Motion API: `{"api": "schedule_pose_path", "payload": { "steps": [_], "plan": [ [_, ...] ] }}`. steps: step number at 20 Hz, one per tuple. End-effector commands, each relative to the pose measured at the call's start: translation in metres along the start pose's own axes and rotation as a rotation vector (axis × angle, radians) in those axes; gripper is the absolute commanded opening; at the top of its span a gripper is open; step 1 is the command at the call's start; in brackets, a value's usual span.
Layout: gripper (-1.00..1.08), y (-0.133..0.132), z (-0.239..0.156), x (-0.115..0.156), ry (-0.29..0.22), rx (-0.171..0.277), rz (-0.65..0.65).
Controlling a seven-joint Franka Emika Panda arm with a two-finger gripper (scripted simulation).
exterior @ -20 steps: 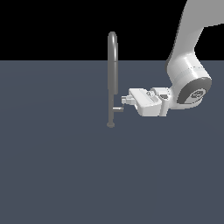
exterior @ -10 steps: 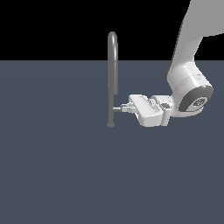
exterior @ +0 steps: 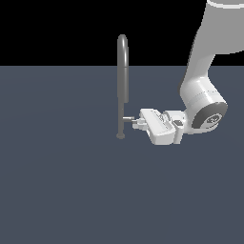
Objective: Turn on the faucet by rotating a designated handle.
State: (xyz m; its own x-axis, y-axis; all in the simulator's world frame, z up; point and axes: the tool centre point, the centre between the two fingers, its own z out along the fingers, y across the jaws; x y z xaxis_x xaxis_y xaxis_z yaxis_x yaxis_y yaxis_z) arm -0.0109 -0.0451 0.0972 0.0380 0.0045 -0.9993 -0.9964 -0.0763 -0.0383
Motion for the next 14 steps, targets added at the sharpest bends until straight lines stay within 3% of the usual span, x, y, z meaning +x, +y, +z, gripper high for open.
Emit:
{"api": "schedule_pose_path", "payload": {
  "steps": [1,14],
  "plan": [
    [-1.00,0.000,0.000,0.001,0.000,0.000,0.001],
    [-1.00,-0.006,0.000,0.050,0.002,0.006,0.034]
  ]
}}
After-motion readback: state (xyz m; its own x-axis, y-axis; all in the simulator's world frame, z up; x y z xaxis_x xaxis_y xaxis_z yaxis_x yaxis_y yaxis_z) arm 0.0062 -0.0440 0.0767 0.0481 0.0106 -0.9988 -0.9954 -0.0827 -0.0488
